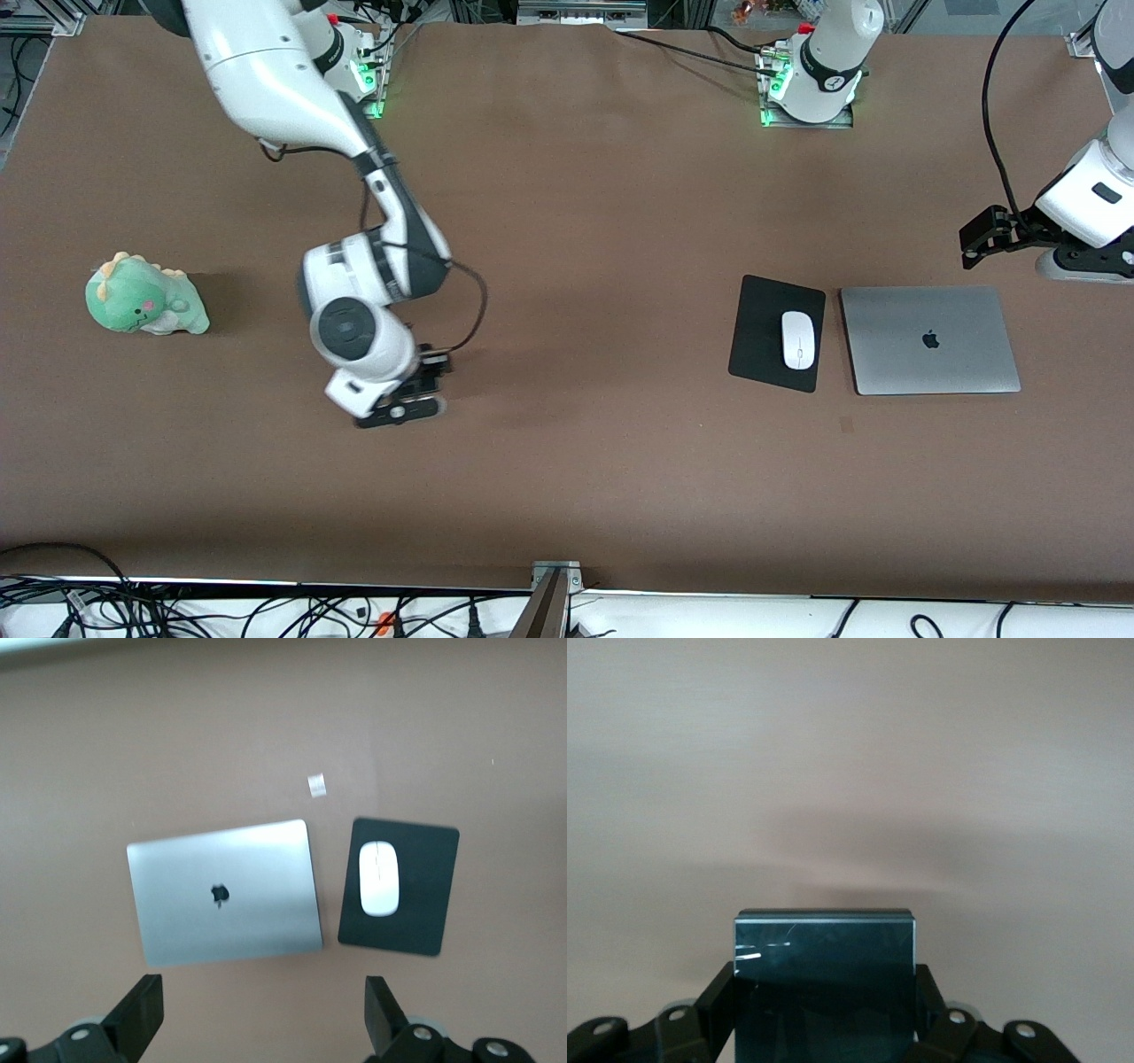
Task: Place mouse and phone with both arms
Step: 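Retract the left gripper while the right gripper carries the phone toward the plush, then lower the black phone beside the green plush and open the right gripper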
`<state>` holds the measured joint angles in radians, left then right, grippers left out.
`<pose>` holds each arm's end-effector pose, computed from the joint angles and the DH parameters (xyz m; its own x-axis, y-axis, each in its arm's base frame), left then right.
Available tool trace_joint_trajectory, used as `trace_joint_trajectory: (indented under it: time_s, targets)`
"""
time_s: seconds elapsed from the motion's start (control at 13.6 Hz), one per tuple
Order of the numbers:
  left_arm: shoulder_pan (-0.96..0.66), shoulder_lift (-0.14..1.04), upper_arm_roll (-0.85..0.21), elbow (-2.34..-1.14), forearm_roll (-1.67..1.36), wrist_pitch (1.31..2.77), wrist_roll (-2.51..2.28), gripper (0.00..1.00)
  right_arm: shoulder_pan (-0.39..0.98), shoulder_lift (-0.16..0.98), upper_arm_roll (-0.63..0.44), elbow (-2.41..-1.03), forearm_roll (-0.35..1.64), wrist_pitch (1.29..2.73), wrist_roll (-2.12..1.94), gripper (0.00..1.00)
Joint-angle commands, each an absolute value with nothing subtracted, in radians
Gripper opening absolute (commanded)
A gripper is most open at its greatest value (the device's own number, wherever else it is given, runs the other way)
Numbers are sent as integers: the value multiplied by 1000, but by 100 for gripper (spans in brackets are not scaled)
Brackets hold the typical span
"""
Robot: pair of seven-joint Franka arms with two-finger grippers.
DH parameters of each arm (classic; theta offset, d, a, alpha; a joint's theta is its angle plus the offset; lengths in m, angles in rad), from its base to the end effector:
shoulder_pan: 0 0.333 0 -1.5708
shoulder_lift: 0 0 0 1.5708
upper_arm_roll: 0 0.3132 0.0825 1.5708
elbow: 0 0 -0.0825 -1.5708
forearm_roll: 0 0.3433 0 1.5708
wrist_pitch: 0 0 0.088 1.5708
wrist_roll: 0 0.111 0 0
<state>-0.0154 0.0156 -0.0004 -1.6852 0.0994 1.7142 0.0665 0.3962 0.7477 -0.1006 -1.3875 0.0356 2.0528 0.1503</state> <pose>0.5281 0.0013 0.5728 0.9954 -0.0960 0.0061 -0.0949 -0.9905 -0.0990 0.6516 0.2157 0.2765 0.9862 0.1488 -0.0721 0.1525 -0.9871 0.0495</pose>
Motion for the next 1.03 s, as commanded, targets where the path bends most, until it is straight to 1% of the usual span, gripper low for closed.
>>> trace_joint_trajectory:
  time_s: [0.0,0.07,0.15,0.29,0.44,0.59,0.81,0.95]
  targets:
    - [-28,-15,-5,-1672,87,1634,57,100,333,588,-121,-1587,54,2052,123,20]
    - [-32,-17,-6,-1666,87,1620,60,100,330,550,-161,-1648,52,2072,123,20]
    - [-35,-15,-6,-1666,92,1608,61,100,331,501,-196,-1742,52,2133,120,20]
    - [-32,0,-5,-1666,91,1626,52,100,331,408,-239,-1972,52,2354,95,20]
    - [-34,-5,-8,-1666,100,1635,54,100,330,384,-284,-2115,54,2532,40,20]
    - [-38,-3,-12,-1658,101,1632,64,100,318,393,-314,-2205,54,2691,-53,20]
    - [-40,-5,-63,-1628,115,1618,64,100,266,414,-314,-2249,55,2770,-69,20]
    - [-34,11,-74,-1573,132,1602,58,100,261,429,-313,-2267,64,2819,-66,21]
